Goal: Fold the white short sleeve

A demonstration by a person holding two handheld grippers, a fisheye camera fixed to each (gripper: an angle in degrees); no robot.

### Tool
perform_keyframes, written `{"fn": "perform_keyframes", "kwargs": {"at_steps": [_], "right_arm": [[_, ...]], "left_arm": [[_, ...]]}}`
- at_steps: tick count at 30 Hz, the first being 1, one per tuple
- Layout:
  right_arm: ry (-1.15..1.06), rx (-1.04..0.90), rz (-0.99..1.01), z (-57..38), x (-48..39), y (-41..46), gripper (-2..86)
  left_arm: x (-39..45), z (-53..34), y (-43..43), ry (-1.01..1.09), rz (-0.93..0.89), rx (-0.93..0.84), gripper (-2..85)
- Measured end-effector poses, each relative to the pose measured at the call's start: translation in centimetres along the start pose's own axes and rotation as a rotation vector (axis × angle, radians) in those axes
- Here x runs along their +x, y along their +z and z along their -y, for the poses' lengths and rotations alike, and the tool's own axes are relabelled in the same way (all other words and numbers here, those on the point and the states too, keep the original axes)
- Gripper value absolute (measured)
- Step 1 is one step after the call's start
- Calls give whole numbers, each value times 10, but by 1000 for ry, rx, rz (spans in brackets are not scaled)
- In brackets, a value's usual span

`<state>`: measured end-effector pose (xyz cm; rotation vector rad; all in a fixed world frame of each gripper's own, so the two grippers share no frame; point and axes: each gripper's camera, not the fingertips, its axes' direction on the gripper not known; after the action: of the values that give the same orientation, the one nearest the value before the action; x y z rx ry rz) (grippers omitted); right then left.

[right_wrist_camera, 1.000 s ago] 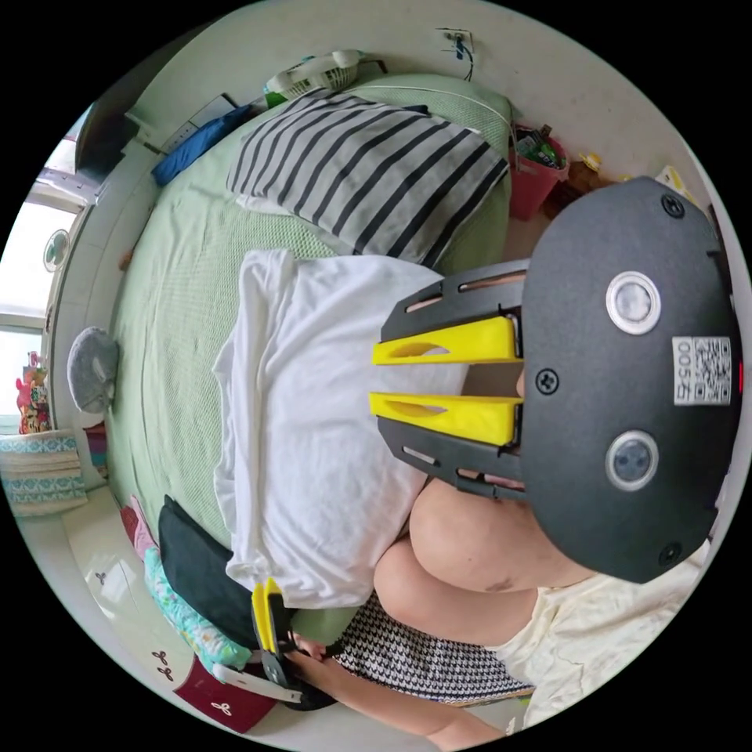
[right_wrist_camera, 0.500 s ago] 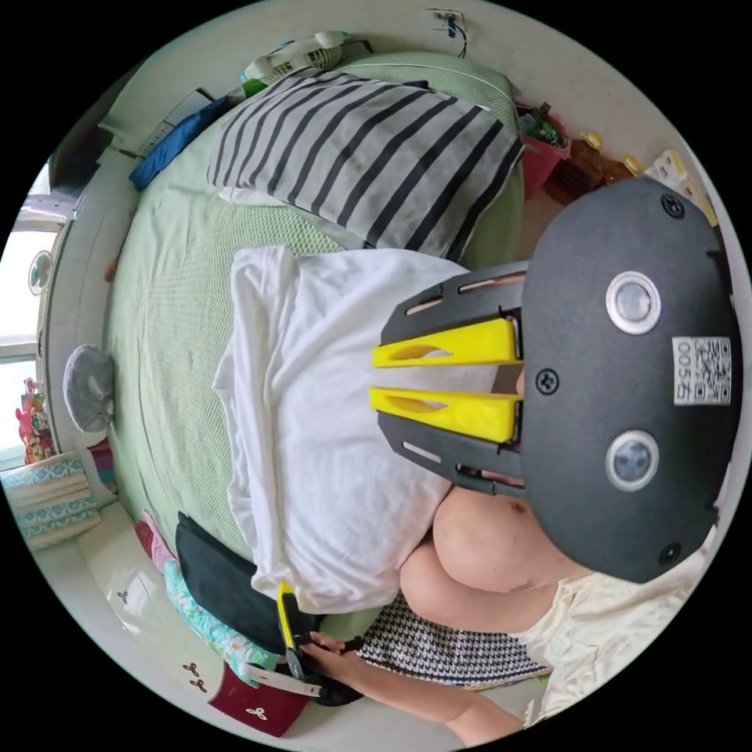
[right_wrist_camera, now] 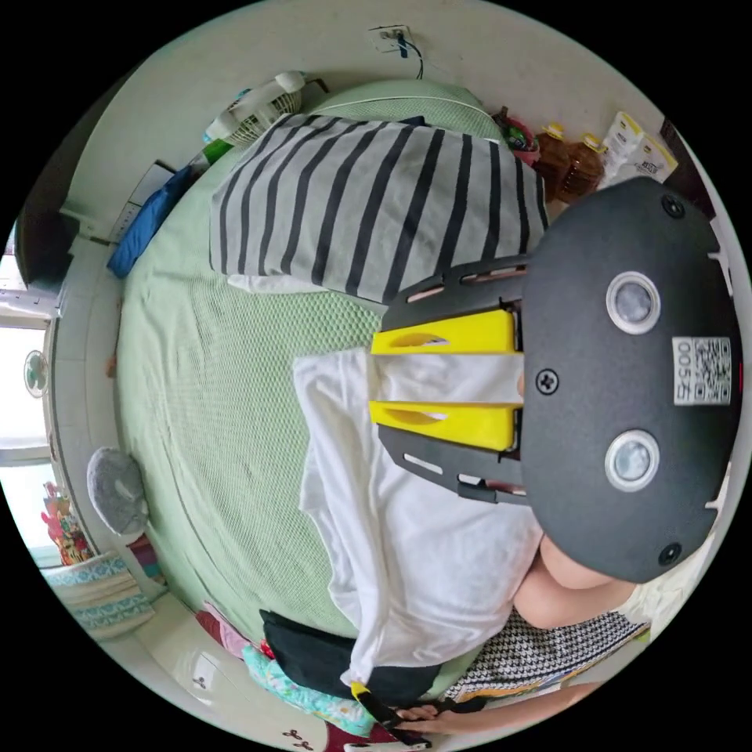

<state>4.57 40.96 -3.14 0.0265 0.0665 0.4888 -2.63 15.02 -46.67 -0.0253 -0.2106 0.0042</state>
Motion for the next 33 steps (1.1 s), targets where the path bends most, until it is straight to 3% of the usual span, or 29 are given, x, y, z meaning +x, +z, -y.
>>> {"fn": "perform_keyframes", "kwargs": {"at_steps": [5, 13, 24, 33], "right_arm": [[9, -23, -11, 14, 2, 13, 47], [-7, 111, 83, 42, 11, -32, -14], [286, 80, 307, 120, 32, -23, 4], [130, 150, 88, 115, 13, -39, 32]], "left_arm": [[-11, 8, 6, 0, 2, -14, 24], [-33, 26, 13, -16, -30, -11, 28], [-66, 57, 34, -102, -59, -35, 39], [-67, 55, 20, -89, 3, 28, 35]]}}
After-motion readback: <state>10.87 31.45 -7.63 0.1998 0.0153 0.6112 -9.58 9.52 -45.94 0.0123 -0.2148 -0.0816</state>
